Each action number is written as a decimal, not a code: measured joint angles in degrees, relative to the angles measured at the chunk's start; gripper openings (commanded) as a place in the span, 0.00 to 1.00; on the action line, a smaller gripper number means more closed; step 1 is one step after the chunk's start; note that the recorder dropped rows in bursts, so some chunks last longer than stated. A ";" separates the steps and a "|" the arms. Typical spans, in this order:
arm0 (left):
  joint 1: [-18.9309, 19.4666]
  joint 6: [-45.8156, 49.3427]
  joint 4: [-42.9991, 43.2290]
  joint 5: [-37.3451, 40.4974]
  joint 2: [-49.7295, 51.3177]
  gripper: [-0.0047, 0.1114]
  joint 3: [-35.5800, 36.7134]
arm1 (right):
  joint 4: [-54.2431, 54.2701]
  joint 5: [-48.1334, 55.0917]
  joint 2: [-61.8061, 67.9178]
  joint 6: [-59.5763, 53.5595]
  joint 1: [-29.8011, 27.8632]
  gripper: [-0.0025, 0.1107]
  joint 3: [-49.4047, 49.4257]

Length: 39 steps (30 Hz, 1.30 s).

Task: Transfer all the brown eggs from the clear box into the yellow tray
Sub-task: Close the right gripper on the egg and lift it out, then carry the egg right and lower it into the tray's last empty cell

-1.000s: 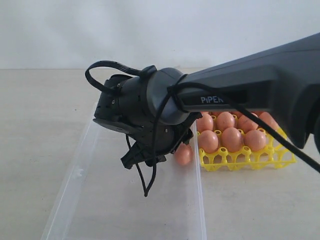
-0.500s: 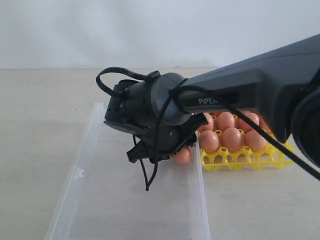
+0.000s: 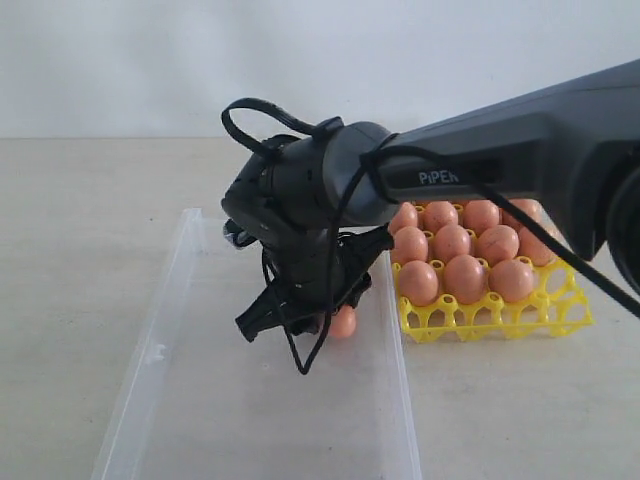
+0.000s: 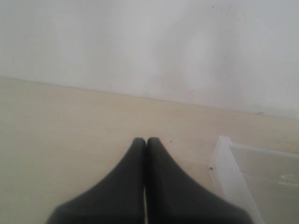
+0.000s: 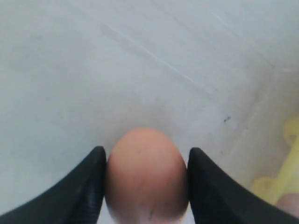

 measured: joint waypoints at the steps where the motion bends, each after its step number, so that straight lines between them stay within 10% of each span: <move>1: 0.00 0.00 0.00 0.00 0.00 0.00 0.00 | 1.45 -0.59 -0.45 -6.00 0.00 0.02 -0.04; 6: 0.00 0.00 0.00 0.00 0.00 0.00 0.00 | 4.70 -6.56 -6.38 -12.58 0.10 0.02 -0.65; 12: 0.00 0.00 0.00 -0.29 0.00 0.00 0.00 | 7.55 -38.19 -28.61 -9.07 -2.81 0.02 9.65; 21: 0.00 0.00 -2.76 -4.00 0.00 0.00 0.00 | 8.29 -72.79 -43.92 10.24 -39.05 0.02 40.07; 30: 0.00 0.00 -2.70 -1.81 0.00 0.00 0.00 | -29.78 -114.40 -43.43 50.58 -73.58 0.02 42.89; 39: 0.00 0.00 -2.13 -0.55 0.00 0.00 0.00 | -69.82 -118.54 -39.86 56.52 -74.24 0.02 42.89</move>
